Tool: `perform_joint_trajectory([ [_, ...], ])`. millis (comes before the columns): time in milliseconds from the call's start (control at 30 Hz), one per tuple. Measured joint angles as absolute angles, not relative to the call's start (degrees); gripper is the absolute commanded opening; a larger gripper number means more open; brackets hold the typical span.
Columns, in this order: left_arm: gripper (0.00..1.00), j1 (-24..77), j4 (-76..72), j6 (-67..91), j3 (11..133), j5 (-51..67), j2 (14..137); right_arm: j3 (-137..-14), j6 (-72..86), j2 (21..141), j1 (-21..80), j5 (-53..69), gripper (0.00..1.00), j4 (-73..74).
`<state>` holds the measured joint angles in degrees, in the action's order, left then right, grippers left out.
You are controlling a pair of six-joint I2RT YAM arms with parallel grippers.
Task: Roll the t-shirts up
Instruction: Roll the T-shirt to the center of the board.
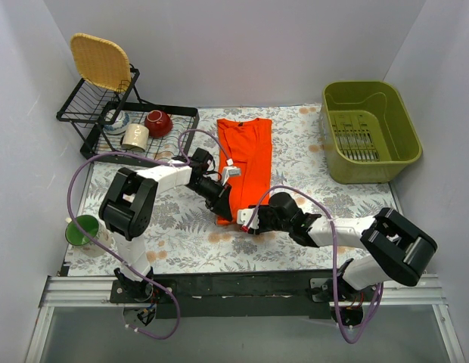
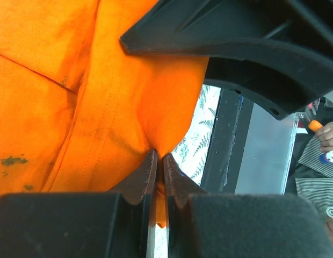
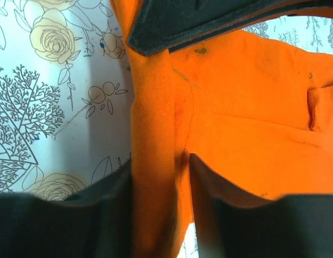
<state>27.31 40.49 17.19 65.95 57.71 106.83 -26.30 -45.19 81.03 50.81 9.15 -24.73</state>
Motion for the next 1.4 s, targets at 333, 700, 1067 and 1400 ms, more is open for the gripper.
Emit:
perform_joint_trajectory([
  [333,0.68,27.11,34.28,16.82,57.06,50.46,94.48,-29.12,-44.23,82.15,47.90,11.64,0.01,-19.92],
  [700,0.78,33.50,7.94,13.02,37.23,33.01,72.82,-32.40,-41.89,82.15,46.24,14.92,0.01,-12.40],
  [1067,0.68,38.24,-1.08,8.32,33.54,30.72,74.83,-32.47,-41.10,82.15,46.17,15.16,0.01,-11.62],
  [1400,0.55,38.79,-3.70,4.99,31.27,30.24,78.39,-33.50,-40.21,82.72,46.09,15.42,0.01,-9.98],
])
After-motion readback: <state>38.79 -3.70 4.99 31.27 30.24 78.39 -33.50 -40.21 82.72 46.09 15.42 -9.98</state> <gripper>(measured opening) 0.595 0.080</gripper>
